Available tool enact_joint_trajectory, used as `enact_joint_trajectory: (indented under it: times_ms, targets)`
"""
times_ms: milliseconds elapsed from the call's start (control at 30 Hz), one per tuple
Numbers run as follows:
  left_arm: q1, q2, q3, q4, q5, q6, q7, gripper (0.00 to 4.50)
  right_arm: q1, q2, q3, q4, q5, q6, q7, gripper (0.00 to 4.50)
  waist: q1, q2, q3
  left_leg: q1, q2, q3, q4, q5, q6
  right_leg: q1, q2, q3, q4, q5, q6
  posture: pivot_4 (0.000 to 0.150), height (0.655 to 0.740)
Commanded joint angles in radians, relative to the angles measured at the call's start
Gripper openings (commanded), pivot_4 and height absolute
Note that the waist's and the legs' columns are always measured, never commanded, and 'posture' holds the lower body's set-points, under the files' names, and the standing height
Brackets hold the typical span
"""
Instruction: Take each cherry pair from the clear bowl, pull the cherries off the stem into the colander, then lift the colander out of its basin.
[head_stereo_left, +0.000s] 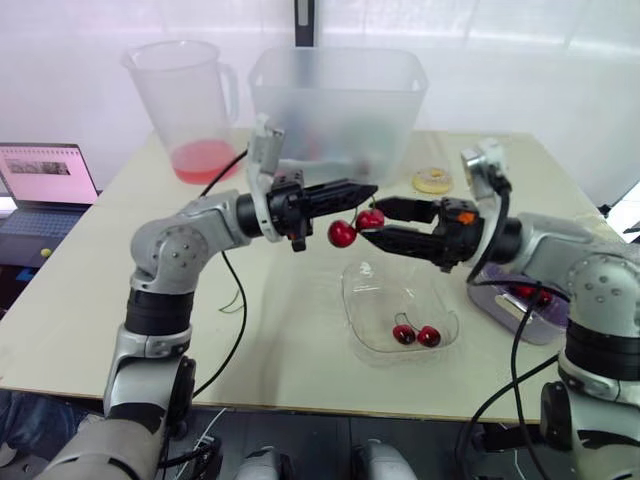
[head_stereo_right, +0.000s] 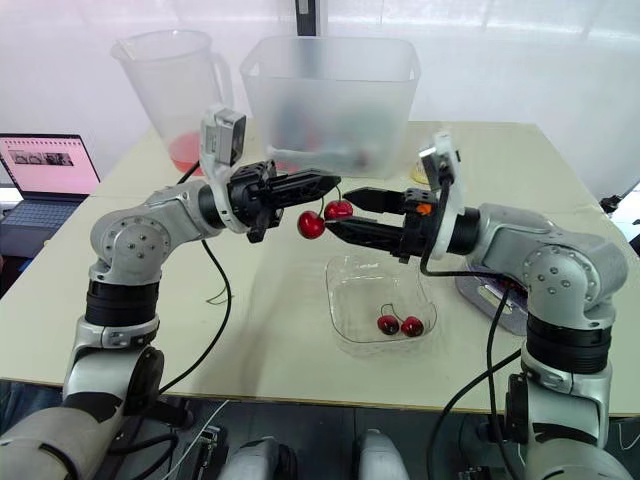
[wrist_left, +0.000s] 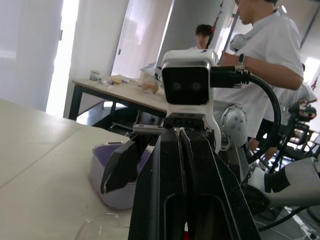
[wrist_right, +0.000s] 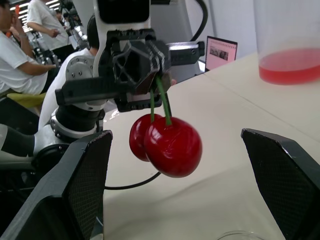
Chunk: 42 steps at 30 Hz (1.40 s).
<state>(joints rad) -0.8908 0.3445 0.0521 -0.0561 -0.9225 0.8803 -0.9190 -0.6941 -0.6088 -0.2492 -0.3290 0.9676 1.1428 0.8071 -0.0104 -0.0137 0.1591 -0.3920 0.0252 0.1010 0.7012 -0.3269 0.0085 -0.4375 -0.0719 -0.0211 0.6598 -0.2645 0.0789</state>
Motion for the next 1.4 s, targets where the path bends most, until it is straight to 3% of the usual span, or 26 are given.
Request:
enact_joint_trajectory:
  times_ms: [33, 100, 133, 200, 300, 600, 633, 733, 1100, 1200, 1400]
  targets:
    - [-0.008, -0.002, 0.010, -0.036, -0.014, -0.006, 0.000, 0.00, -0.006, 0.007, -0.006, -0.017, 0.023, -0.038, -0.022, 4.42, -0.001, 0.000, 0.000, 0.000, 0.000, 0.000, 0.000, 0.000, 0.000, 0.000, 0.000, 0.000, 0.000, 0.000, 0.000, 0.150, 0.7131]
    - [-0.009, -0.003, 0.008, -0.034, -0.011, -0.009, 0.001, 0.00, -0.001, 0.014, -0.004, -0.012, 0.037, -0.042, -0.033, 4.42, -0.001, 0.000, 0.000, 0.000, 0.000, 0.000, 0.000, 0.000, 0.000, 0.000, 0.000, 0.000, 0.000, 0.000, 0.000, 0.150, 0.7131]
    - [-0.010, -0.003, 0.006, -0.033, -0.008, -0.012, 0.001, 0.00, 0.000, 0.016, -0.001, -0.010, 0.042, -0.043, -0.036, 4.16, -0.001, 0.000, 0.000, 0.000, 0.000, 0.000, 0.000, 0.000, 0.000, 0.000, 0.000, 0.000, 0.000, 0.000, 0.000, 0.150, 0.7131]
    - [-0.012, -0.004, 0.001, -0.031, -0.002, -0.016, 0.000, 0.00, 0.002, 0.021, 0.007, -0.009, 0.042, -0.052, -0.045, 3.57, -0.001, 0.000, 0.000, 0.000, 0.001, 0.000, 0.000, 0.000, 0.000, 0.000, 0.000, 0.000, 0.000, 0.000, 0.000, 0.150, 0.7131]
    - [-0.014, -0.008, -0.001, -0.029, 0.003, -0.022, 0.002, 0.00, 0.007, 0.027, 0.007, -0.012, 0.057, -0.055, -0.059, 2.13, 0.000, 0.000, 0.000, 0.000, 0.001, 0.000, 0.000, 0.000, 0.000, 0.000, 0.000, 0.000, 0.000, 0.000, 0.000, 0.150, 0.7131]
    - [-0.010, -0.017, -0.003, -0.026, 0.024, -0.038, 0.002, 0.00, 0.020, 0.018, 0.004, -0.002, 0.099, -0.046, -0.086, 2.13, -0.001, 0.000, 0.000, 0.000, 0.001, 0.000, 0.000, 0.000, 0.000, 0.000, 0.000, 0.000, 0.000, 0.000, 0.000, 0.150, 0.7131]
    - [-0.010, -0.018, -0.003, -0.026, 0.025, -0.039, 0.003, 0.00, 0.019, 0.018, 0.002, 0.001, 0.105, -0.045, -0.090, 1.60, -0.001, 0.000, 0.000, 0.000, 0.001, 0.000, 0.000, 0.000, 0.000, 0.000, 0.000, 0.000, 0.000, 0.000, 0.000, 0.150, 0.7131]
    - [-0.009, -0.020, -0.001, -0.028, 0.027, -0.041, 0.006, 0.00, 0.017, 0.014, 0.001, 0.003, 0.112, -0.054, -0.096, 0.84, 0.000, 0.000, 0.000, 0.000, 0.001, 0.000, 0.000, 0.000, 0.000, 0.000, 0.000, 0.000, 0.000, 0.000, 0.000, 0.150, 0.7131]
    - [-0.027, -0.020, 0.011, 0.023, 0.089, -0.105, 0.007, 0.00, 0.037, -0.048, 0.032, 0.012, 0.117, -0.019, -0.078, 0.82, 0.000, 0.000, 0.000, 0.000, 0.000, 0.000, 0.000, 0.000, 0.000, 0.000, 0.000, 0.000, -0.001, 0.000, 0.000, 0.150, 0.7131]
    - [-0.026, -0.038, 0.012, 0.029, 0.095, -0.119, 0.019, 0.00, 0.103, -0.126, 0.111, 0.001, 0.064, 0.008, -0.028, 0.82, 0.003, 0.000, 0.000, 0.000, 0.000, -0.001, 0.000, 0.000, 0.000, 0.000, 0.000, 0.000, -0.001, 0.000, 0.000, 0.150, 0.7131]
    - [-0.024, -0.053, 0.001, 0.021, 0.094, -0.122, 0.026, 0.00, 0.138, -0.166, 0.150, 0.009, 0.051, 0.002, -0.002, 0.82, -0.003, 0.000, 0.000, 0.000, 0.001, -0.003, 0.000, 0.000, 0.001, 0.003, 0.000, -0.002, -0.005, 0.000, 0.000, 0.150, 0.7131]
